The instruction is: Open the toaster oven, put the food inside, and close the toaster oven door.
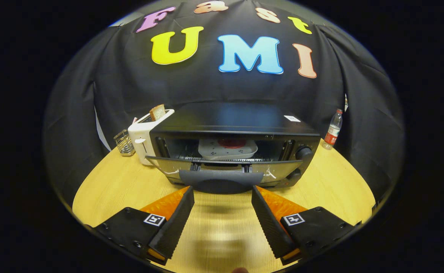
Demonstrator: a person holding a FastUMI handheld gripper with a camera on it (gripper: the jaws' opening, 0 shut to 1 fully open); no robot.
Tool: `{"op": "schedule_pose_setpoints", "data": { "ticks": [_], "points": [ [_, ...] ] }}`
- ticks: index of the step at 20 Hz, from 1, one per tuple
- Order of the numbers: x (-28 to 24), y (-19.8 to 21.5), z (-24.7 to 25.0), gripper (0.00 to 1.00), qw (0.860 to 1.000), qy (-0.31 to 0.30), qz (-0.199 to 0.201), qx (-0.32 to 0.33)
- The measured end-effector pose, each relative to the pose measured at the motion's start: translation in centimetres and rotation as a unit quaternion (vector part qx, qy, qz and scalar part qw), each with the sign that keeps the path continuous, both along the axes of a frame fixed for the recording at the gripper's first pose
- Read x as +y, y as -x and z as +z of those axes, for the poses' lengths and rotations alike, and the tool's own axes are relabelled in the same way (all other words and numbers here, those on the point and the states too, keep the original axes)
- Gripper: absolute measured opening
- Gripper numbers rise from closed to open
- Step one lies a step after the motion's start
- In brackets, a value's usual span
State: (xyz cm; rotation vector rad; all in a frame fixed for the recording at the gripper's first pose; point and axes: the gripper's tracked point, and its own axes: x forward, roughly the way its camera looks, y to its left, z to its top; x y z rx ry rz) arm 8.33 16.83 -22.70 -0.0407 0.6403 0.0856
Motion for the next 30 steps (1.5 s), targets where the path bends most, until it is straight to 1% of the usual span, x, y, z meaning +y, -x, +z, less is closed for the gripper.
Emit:
{"op": "schedule_pose_setpoints", "data": {
  "ticks": [5, 11, 15, 22, 30],
  "points": [
    [-0.4, 0.1, 3.3, 0.97, 0.998, -0.002, 0.012, -0.064],
    [-1.8, 2.9, 7.8, 0.97, 0.992, -0.005, 0.021, -0.125],
    [-3.6, 4.8, 10.5, 0.97, 0.988, -0.011, 0.017, -0.156],
    [-6.1, 8.2, 13.1, 0.97, 0.982, -0.01, 0.014, -0.189],
    [-8.7, 10.5, 14.8, 0.97, 0.975, -0.002, 0.019, -0.221]
  ]
}}
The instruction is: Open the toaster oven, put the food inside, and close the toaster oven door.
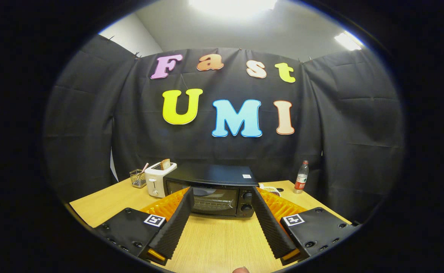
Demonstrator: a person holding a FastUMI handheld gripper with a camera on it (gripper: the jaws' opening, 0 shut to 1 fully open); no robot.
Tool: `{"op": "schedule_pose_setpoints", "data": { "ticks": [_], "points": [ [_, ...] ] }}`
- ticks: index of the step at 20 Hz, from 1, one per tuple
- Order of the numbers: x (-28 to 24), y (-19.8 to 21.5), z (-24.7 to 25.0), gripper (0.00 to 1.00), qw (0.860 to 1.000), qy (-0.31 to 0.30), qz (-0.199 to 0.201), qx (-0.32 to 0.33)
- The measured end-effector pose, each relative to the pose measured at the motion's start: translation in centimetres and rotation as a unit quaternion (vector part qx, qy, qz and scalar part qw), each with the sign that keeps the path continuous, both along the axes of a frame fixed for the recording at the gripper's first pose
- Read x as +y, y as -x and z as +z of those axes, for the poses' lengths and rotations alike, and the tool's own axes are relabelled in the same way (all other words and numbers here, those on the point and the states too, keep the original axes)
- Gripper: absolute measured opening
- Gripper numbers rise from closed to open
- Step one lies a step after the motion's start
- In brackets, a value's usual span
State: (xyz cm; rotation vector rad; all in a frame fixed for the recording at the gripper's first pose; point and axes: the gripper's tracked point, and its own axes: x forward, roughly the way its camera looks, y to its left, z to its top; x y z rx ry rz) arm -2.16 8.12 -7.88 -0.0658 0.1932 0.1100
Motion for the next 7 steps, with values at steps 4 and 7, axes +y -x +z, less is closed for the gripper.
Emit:
{"op": "schedule_pose_setpoints", "data": {
  "ticks": [4, 7],
  "points": [
    [-0.21, 0.16, 0.28, 0.97, 1.0, -0.001, 0.001, -0.005],
    [-0.01, 0.22, -0.09, 0.97, 1.0, -0.002, 0.005, 0.003]
  ]
}}
